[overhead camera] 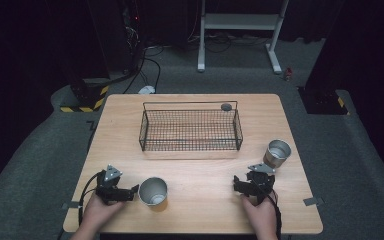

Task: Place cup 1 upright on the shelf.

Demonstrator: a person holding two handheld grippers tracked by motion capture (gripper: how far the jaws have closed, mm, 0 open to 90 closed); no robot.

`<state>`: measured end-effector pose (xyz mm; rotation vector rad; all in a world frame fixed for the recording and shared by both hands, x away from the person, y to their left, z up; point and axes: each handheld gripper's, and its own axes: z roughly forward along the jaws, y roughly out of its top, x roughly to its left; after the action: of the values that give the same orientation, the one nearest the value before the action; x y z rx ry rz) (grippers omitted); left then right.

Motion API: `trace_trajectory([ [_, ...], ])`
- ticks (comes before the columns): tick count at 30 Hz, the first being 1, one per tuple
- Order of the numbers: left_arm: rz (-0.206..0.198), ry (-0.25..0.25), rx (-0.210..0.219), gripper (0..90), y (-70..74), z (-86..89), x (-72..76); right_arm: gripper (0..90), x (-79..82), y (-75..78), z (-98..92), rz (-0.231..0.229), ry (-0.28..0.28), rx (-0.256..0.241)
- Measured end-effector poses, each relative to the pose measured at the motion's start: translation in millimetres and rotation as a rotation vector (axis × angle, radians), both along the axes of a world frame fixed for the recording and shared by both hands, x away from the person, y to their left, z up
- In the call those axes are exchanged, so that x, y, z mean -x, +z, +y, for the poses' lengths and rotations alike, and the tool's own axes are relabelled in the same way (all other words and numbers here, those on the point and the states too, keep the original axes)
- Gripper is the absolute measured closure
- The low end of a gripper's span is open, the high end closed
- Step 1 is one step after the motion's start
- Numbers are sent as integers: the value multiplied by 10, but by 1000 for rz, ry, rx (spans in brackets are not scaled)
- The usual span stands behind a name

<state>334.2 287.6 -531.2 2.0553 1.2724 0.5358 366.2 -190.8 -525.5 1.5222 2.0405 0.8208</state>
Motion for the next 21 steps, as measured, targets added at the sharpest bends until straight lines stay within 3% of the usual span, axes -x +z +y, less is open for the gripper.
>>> trace_trajectory([
  [21, -2, 12, -11, 8, 4, 14, 17, 84, 23, -1, 0, -2, 31, 0],
])
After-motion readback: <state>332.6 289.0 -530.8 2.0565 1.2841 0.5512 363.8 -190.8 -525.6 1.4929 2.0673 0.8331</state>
